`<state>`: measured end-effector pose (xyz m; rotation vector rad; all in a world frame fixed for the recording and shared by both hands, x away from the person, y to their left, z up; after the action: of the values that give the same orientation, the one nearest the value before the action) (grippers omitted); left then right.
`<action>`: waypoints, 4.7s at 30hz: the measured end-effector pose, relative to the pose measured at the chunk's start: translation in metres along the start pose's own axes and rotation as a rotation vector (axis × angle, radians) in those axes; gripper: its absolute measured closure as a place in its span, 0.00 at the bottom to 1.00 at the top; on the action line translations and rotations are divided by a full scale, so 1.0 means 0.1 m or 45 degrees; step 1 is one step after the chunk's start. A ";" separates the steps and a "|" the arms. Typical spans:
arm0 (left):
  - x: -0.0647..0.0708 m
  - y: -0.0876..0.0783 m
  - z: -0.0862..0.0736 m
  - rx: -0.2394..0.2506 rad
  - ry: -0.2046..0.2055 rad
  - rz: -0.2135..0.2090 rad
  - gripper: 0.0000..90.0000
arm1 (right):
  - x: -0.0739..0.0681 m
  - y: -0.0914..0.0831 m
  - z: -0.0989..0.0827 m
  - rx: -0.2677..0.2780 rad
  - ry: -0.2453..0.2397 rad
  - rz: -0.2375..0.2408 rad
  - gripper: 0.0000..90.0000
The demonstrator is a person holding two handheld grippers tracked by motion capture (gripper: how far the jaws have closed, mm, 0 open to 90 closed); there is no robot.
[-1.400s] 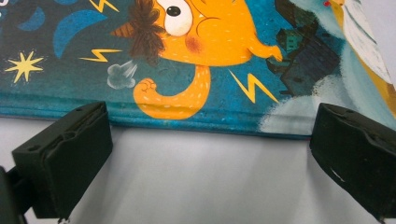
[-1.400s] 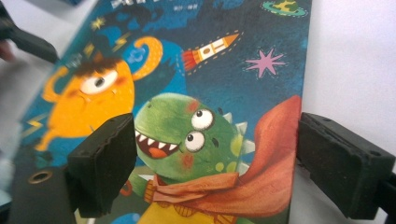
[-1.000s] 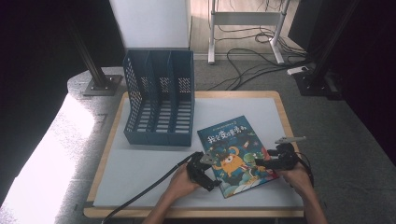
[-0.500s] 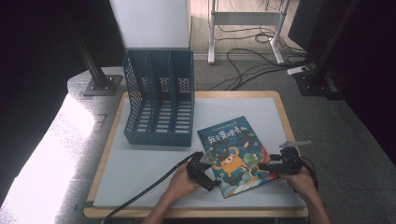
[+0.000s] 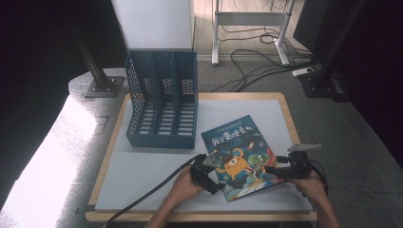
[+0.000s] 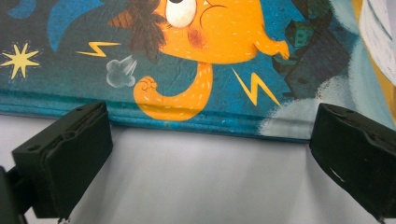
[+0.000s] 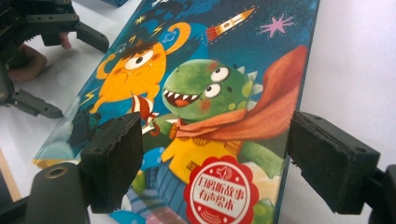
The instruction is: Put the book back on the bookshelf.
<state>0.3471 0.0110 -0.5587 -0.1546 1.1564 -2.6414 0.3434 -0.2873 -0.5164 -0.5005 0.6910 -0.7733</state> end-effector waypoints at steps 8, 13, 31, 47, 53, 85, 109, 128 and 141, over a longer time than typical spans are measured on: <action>-0.01 0.00 0.00 0.005 -0.008 -0.010 0.00 | -0.01 -0.04 -0.03 0.002 -0.008 0.012 0.22; -0.01 -0.01 0.00 0.011 -0.015 -0.016 0.00 | -0.02 -0.06 -0.04 0.012 0.004 0.033 0.22; 0.00 0.00 0.00 0.000 -0.007 0.011 0.00 | -0.02 -0.11 -0.09 -0.010 -0.036 0.085 0.27; 0.00 0.00 0.00 0.001 -0.007 0.012 0.00 | -0.37 0.17 0.05 -0.072 -0.170 0.184 0.40; -0.02 -0.08 -0.01 -0.014 -0.011 0.042 0.00 | -0.19 0.30 0.02 -0.125 -0.205 0.007 0.26; -0.15 -0.08 -0.10 -0.042 -0.022 0.118 0.00 | 0.21 0.43 0.06 -0.035 0.084 0.010 0.18; -0.14 -0.08 -0.10 -0.041 -0.022 0.119 0.00 | -0.03 0.22 0.03 -0.100 0.051 0.209 0.34; -0.14 -0.08 -0.10 -0.041 -0.022 0.118 0.00 | 0.17 0.38 0.39 -0.180 -0.008 0.138 0.39; -0.14 -0.08 -0.10 -0.045 -0.016 0.124 0.00 | 0.27 0.39 0.54 -0.153 0.024 0.171 0.51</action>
<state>0.3573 0.0270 -0.5598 -0.1183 1.1763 -2.5327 0.4142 -0.2748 -0.5147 -0.5509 0.7836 -0.6135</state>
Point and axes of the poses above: each handheld gripper's, and its own axes: y roughly forward along the jaws, z roughly out of its top, x roughly to its right, the point moved 4 cm from there along y, roughly forward along the jaws, and after that the axes turned 7 degrees about y, right-handed, at the moved point
